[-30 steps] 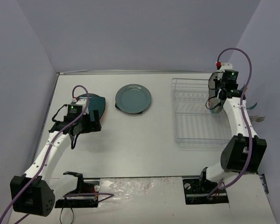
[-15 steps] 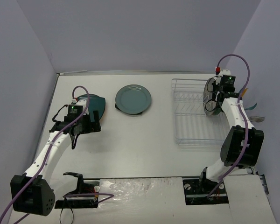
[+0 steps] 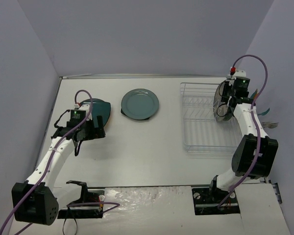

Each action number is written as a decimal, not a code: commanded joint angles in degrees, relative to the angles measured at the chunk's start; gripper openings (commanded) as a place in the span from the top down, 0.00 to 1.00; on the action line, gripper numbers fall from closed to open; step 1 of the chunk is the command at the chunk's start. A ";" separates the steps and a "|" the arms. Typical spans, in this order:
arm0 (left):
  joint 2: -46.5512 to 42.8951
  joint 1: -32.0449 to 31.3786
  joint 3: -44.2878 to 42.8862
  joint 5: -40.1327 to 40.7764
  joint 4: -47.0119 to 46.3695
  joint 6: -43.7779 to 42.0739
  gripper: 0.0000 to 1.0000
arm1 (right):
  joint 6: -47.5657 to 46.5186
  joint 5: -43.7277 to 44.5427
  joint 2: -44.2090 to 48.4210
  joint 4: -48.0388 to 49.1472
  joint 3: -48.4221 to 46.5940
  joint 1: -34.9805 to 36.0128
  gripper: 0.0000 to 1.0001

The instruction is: Load the plates into the dish rack

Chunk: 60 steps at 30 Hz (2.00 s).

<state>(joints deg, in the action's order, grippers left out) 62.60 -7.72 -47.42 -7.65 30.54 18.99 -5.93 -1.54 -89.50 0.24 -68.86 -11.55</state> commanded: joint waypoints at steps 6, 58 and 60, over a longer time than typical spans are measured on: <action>-0.27 0.53 -2.01 -2.46 -2.54 2.07 0.03 | 1.92 -0.85 8.20 3.02 -1.02 0.21 0.47; -3.39 -3.11 1.04 -3.81 -4.65 15.65 0.03 | 53.64 3.60 -18.87 30.95 1.95 41.47 0.09; -3.75 -3.02 0.79 -3.55 -3.48 14.22 0.03 | 54.18 3.79 -21.74 30.96 0.45 41.43 0.11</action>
<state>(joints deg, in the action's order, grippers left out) 60.93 -11.22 -44.31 -12.30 25.02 37.42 45.54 -1.29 -108.49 26.20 -63.11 29.72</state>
